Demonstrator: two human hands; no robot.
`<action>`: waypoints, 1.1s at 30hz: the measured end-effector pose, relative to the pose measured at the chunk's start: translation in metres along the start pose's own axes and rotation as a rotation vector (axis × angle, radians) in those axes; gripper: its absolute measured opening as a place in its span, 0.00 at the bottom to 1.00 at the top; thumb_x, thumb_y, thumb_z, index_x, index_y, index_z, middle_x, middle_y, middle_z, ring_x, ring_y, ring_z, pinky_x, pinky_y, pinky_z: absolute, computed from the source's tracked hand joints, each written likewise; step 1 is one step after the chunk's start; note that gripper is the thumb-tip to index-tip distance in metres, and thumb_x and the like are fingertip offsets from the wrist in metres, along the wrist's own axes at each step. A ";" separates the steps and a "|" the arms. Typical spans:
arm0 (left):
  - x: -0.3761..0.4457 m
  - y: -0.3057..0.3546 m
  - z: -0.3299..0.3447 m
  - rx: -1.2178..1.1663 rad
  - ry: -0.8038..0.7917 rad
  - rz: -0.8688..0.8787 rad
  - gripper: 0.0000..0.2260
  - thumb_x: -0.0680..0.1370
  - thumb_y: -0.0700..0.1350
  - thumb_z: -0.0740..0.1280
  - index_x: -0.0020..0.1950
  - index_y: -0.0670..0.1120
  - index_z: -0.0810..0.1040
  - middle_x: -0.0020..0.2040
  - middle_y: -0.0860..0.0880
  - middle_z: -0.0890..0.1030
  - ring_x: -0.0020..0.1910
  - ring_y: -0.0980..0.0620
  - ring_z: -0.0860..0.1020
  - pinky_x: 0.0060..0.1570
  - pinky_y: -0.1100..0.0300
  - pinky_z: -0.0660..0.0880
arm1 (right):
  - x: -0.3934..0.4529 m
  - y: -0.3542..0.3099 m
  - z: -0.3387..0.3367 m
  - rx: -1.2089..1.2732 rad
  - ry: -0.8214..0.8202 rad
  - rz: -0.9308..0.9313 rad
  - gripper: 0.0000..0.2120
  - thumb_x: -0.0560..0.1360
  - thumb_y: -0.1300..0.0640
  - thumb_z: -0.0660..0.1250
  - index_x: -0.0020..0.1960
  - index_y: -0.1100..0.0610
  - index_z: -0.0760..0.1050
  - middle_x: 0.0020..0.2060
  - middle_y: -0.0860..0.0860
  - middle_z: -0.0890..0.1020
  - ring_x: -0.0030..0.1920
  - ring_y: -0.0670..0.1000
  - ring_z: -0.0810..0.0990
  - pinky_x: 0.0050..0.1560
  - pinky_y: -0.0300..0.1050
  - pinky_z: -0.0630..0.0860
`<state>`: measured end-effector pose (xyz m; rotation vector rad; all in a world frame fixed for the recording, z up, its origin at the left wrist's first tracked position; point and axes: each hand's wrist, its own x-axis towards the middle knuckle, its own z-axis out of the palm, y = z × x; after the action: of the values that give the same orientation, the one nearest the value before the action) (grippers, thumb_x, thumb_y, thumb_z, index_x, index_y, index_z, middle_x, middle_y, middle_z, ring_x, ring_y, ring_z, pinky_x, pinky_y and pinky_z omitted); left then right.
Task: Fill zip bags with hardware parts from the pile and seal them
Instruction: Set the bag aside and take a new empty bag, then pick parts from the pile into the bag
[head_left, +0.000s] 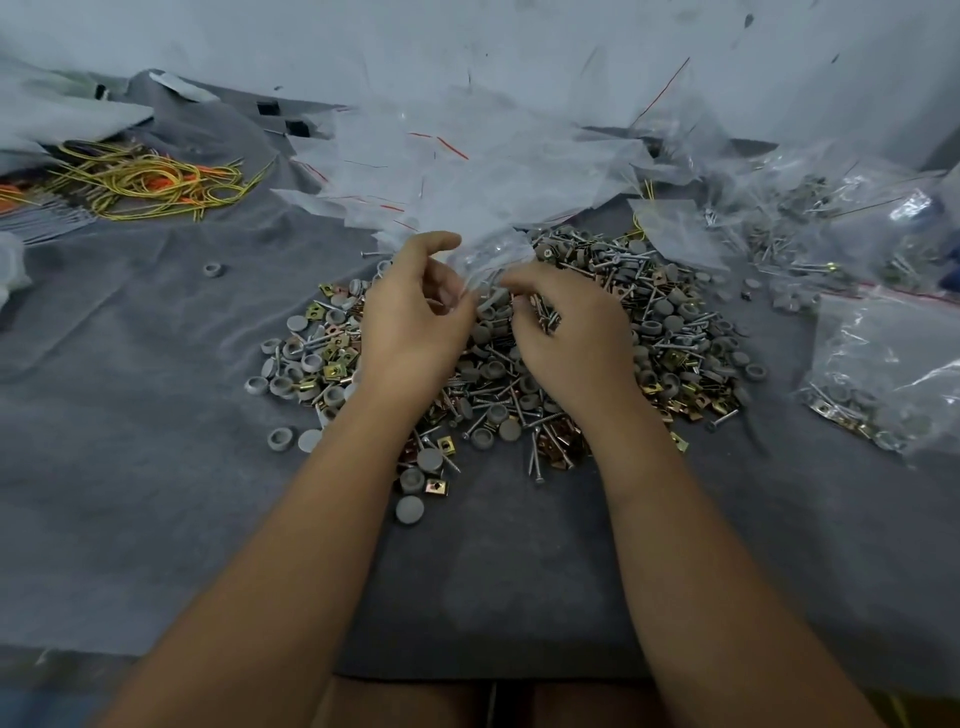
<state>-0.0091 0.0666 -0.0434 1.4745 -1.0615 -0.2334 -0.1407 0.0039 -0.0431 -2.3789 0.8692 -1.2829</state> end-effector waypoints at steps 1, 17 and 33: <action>0.000 0.000 0.000 0.000 -0.014 -0.013 0.17 0.74 0.36 0.71 0.57 0.55 0.75 0.37 0.53 0.79 0.34 0.59 0.76 0.36 0.61 0.78 | 0.000 -0.001 0.001 -0.025 -0.010 -0.028 0.13 0.74 0.60 0.64 0.56 0.54 0.82 0.51 0.48 0.84 0.54 0.49 0.80 0.57 0.50 0.77; 0.012 -0.001 -0.023 -0.069 0.439 -0.135 0.08 0.80 0.41 0.67 0.54 0.51 0.83 0.51 0.50 0.75 0.45 0.55 0.76 0.52 0.61 0.78 | 0.003 -0.002 0.001 -0.088 0.019 -0.053 0.13 0.76 0.62 0.64 0.59 0.57 0.80 0.48 0.51 0.83 0.50 0.51 0.79 0.52 0.49 0.77; 0.011 -0.009 -0.016 0.068 0.324 -0.075 0.10 0.81 0.45 0.65 0.59 0.52 0.82 0.54 0.49 0.80 0.49 0.61 0.78 0.56 0.64 0.75 | 0.003 -0.001 0.014 -0.148 -0.092 -0.008 0.04 0.75 0.62 0.69 0.48 0.55 0.76 0.45 0.46 0.77 0.48 0.48 0.75 0.49 0.39 0.69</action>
<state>0.0119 0.0679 -0.0426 1.5534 -0.7597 -0.0089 -0.1272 0.0021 -0.0483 -2.5350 0.9581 -1.1380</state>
